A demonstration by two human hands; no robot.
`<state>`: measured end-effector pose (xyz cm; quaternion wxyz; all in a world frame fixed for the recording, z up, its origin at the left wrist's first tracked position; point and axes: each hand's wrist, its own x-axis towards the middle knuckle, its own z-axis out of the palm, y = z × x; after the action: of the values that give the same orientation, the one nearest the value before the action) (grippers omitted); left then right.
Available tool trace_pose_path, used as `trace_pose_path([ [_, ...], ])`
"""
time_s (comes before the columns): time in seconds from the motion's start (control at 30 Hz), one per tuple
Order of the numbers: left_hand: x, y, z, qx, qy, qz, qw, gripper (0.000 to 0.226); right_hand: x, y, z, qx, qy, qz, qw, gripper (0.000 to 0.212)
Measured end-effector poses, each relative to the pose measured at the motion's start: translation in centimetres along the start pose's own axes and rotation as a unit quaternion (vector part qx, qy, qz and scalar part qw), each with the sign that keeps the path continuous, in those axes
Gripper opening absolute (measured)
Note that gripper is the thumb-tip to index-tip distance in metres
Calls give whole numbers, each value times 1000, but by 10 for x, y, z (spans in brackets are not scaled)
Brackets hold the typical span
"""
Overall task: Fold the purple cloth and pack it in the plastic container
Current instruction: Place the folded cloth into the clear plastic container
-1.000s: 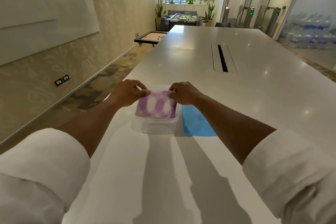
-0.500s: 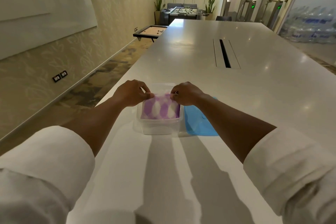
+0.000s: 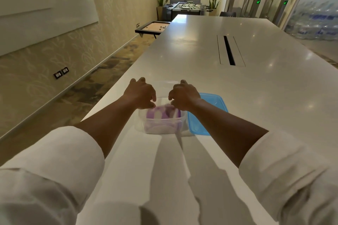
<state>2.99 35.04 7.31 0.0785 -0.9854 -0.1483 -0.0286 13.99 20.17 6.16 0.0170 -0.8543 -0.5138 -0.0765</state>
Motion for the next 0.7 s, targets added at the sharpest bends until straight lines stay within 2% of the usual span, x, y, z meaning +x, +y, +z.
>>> trace_pose_path([
  [0.17,-1,8,5,-3,-30,-11,999,22,-3,-2,2,42,-62,-18,997,27],
  [0.23,0,9,5,-13,-26,-14,999,20,-2,1,3,91,-40,-5,995,26],
  [0.4,5,19,-8,-93,56,-25,994,14,-1,21,-3,245,109,92,959,25],
  [0.47,9,29,-15,-131,94,-26,987,17,-3,33,-7,284,142,144,937,25],
  [0.53,13,43,-21,-176,112,-18,978,16,-10,47,-9,299,137,190,925,26],
  [0.7,18,89,-34,-237,93,16,967,11,-38,78,-6,320,102,293,895,24],
])
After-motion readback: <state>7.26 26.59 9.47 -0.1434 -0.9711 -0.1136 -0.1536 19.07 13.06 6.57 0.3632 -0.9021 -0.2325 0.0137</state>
